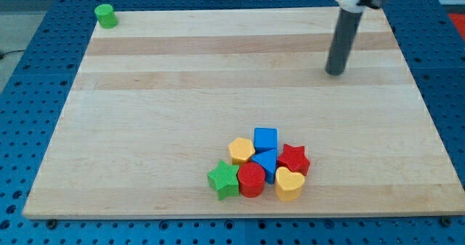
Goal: Move the arm parallel to the green circle
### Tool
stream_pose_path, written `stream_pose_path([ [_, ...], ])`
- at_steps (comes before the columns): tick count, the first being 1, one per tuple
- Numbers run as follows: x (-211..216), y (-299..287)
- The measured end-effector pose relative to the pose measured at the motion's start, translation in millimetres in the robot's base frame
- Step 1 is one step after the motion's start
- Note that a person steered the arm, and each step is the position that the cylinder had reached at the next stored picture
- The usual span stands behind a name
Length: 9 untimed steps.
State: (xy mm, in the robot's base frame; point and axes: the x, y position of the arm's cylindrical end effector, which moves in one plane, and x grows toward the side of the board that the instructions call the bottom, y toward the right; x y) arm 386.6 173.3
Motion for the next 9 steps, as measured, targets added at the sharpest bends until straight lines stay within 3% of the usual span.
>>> stream_pose_path([
  [3, 95, 10],
  [4, 91, 9],
  [6, 14, -44],
  [9, 1, -241],
])
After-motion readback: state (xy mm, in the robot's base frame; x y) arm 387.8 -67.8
